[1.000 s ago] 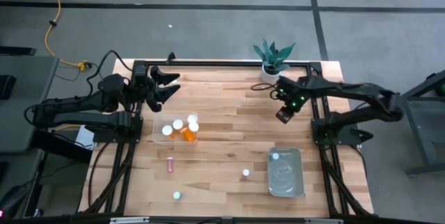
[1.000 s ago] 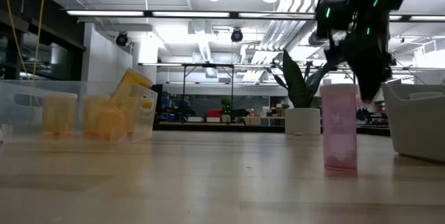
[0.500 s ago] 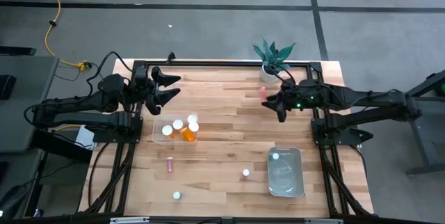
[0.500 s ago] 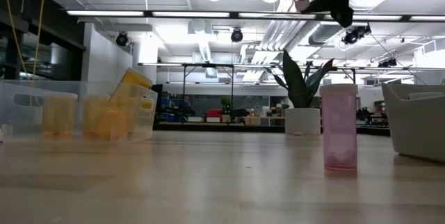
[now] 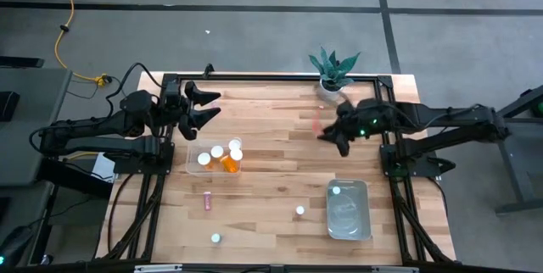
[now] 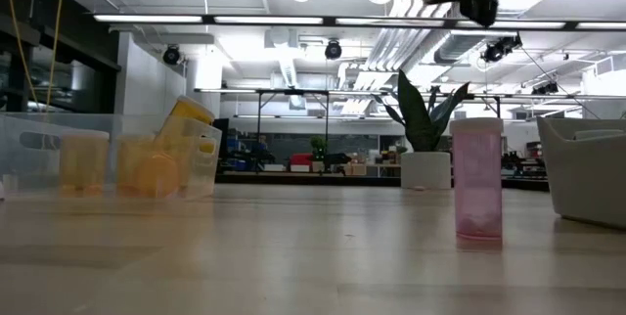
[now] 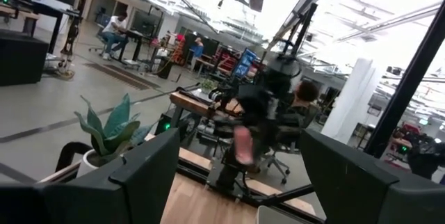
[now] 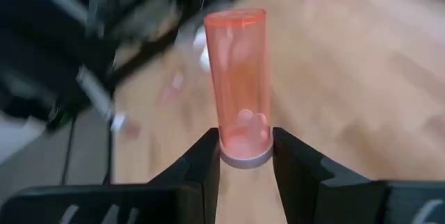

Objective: Pick and place medicine bottles into bin by pill shape (circle, oval)
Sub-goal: Put the small red pill bottle into the gray bin, then put the small pink pill bottle into the gray bin

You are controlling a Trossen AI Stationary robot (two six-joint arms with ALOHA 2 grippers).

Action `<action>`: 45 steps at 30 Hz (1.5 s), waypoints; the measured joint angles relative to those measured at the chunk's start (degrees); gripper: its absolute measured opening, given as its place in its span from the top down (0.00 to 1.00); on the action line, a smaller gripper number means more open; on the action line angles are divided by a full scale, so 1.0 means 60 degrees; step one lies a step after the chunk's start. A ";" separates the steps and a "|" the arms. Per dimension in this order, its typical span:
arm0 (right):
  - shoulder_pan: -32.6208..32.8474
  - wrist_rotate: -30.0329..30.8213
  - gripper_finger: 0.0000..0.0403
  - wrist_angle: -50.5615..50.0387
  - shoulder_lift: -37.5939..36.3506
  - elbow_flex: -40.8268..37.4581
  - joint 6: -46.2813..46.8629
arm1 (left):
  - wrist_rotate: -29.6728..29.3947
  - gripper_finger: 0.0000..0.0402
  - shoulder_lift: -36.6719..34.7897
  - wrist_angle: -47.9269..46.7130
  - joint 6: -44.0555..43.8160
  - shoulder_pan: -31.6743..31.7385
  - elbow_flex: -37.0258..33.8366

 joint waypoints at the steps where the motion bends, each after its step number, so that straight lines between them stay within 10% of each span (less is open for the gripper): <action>1: 0.0275 -0.0141 0.77 -0.0586 0.0203 0.0335 0.0148 | -0.0032 0.29 0.0000 -0.0032 0.0000 0.0004 0.0000; 18: 0.6650 -0.1914 0.77 -0.5118 0.3949 0.1592 0.5562 | -0.0043 0.29 0.0000 -0.0100 0.0018 0.0004 0.0000; 31: 0.5576 -0.1651 0.70 -0.5055 0.6616 0.1596 0.2363 | -0.0041 0.29 0.0000 -0.0093 0.0000 0.0004 0.0000; 45: 0.5021 -0.2380 0.52 -0.4966 0.6903 0.1596 0.0764 | -0.0041 0.29 0.0000 -0.0089 0.0014 0.0004 0.0000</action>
